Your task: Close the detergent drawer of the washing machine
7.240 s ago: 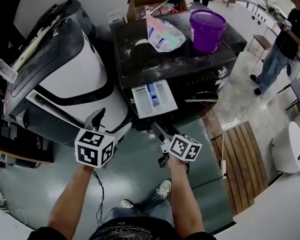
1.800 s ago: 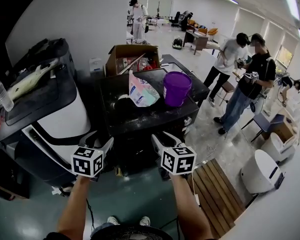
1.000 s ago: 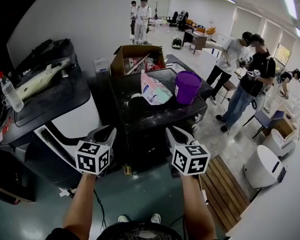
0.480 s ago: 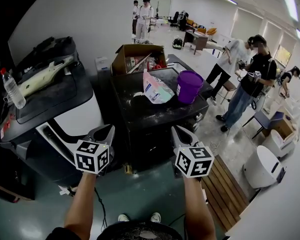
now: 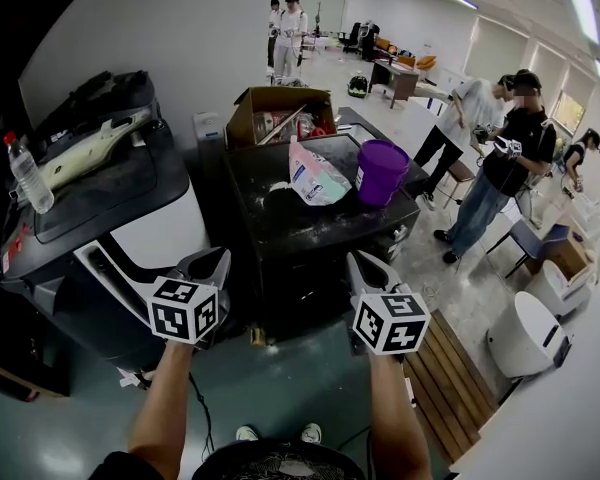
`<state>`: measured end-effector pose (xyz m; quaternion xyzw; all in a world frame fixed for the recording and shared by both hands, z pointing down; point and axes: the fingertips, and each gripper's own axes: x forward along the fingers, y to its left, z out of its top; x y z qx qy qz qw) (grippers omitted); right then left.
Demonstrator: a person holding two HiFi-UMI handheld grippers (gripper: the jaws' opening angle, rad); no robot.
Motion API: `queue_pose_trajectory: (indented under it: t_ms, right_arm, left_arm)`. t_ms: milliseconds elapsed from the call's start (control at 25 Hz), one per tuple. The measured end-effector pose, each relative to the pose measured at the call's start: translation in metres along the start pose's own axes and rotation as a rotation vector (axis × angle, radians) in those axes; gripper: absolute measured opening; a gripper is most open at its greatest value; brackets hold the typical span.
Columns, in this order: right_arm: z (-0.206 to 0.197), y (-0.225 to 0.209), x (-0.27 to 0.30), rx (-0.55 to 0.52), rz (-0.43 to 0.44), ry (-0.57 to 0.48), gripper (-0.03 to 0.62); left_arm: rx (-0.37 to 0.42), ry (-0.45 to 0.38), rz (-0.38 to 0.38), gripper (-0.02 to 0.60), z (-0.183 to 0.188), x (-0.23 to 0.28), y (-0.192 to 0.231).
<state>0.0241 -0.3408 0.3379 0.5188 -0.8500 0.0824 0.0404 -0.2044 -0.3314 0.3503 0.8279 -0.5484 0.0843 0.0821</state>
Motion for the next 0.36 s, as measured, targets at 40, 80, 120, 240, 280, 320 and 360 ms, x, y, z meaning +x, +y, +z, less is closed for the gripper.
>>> queue_pose_trajectory:
  t_ms: [40, 80, 120, 240, 280, 320, 360]
  right_arm:
    - [-0.0006, -0.0003, 0.0, 0.0, 0.0, 0.0, 0.026]
    - [-0.0009, -0.0005, -0.0001, 0.0, 0.0, 0.0, 0.026]
    - [-0.001, -0.0005, -0.0002, 0.0, 0.0, 0.0, 0.026]
    - [-0.0009, -0.0003, -0.0003, 0.0, -0.001, 0.0, 0.026]
    - [-0.0011, -0.0001, -0.0001, 0.001, -0.001, 0.0, 0.026]
    - [-0.0014, 0.0001, 0.0001, 0.001, -0.002, 0.0, 0.026]
    - [-0.0016, 0.0003, 0.0004, 0.002, -0.002, 0.0, 0.026]
  left_arm:
    - [-0.001, -0.001, 0.001, 0.002, -0.0002, 0.0, 0.0003]
    - [-0.002, -0.002, 0.002, 0.002, 0.0, -0.0001, 0.0006]
    - [-0.003, -0.004, 0.003, 0.002, 0.0004, -0.0002, 0.0009]
    - [-0.004, -0.007, 0.001, 0.002, 0.0015, 0.0002, 0.0012]
    - [-0.004, -0.007, -0.001, 0.002, 0.0017, 0.0004, 0.0013]
    - [-0.004, -0.007, -0.002, 0.002, 0.0018, 0.0005, 0.0015]
    - [-0.003, -0.006, -0.003, 0.002, 0.0019, 0.0006, 0.0017]
